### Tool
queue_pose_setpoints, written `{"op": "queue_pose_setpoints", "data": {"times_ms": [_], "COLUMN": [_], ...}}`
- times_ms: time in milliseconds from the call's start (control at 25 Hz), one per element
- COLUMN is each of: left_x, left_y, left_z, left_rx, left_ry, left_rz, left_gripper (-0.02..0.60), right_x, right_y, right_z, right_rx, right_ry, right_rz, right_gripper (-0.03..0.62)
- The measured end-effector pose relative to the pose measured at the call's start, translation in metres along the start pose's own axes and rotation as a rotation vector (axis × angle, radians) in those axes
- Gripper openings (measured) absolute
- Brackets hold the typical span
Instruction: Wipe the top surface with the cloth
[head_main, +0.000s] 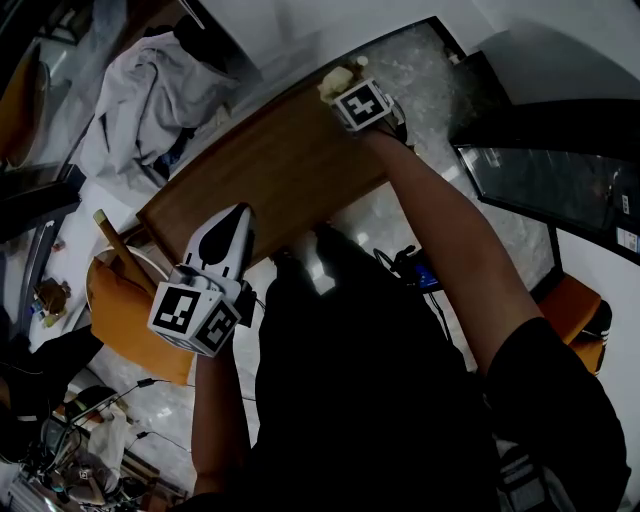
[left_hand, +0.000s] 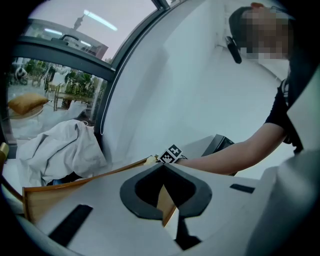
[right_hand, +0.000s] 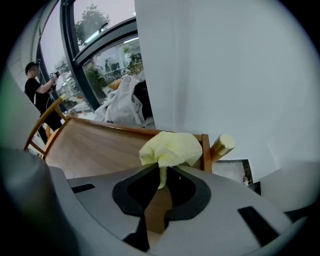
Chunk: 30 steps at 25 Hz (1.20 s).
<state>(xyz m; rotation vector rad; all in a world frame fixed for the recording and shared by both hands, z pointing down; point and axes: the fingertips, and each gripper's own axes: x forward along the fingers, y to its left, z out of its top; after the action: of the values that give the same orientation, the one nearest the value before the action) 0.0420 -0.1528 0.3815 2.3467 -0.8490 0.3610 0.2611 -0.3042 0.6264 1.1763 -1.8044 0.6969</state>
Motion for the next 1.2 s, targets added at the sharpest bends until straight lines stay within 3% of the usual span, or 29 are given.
{"op": "queue_pose_setpoints", "data": {"times_ms": [200, 400, 760, 960, 1200], "left_x": [-0.01, -0.024, -0.071, -0.101, -0.144], "left_y": [0.003, 0.006, 0.019, 0.035, 0.051], "left_z": [0.0, -0.005, -0.008, -0.026, -0.04], "left_rx": [-0.003, -0.009, -0.029, -0.073, -0.101], "left_ry": [-0.008, -0.012, -0.057, -0.102, -0.148], "left_rz": [0.018, 0.042, 0.086, 0.105, 0.137], "left_gripper": [0.009, 0.009, 0.009, 0.009, 0.009], "right_x": [0.001, -0.001, -0.017, -0.035, -0.027], "right_y": [-0.004, -0.029, -0.016, 0.04, 0.171], "right_z": [-0.007, 0.001, -0.013, -0.016, 0.002], "right_rx": [0.069, 0.091, 0.15, 0.116, -0.033], "right_ry": [0.052, 0.014, 0.002, -0.048, -0.089], "right_rz": [0.02, -0.051, -0.123, -0.081, 0.145], "right_gripper": [0.049, 0.048, 0.048, 0.048, 0.048]}}
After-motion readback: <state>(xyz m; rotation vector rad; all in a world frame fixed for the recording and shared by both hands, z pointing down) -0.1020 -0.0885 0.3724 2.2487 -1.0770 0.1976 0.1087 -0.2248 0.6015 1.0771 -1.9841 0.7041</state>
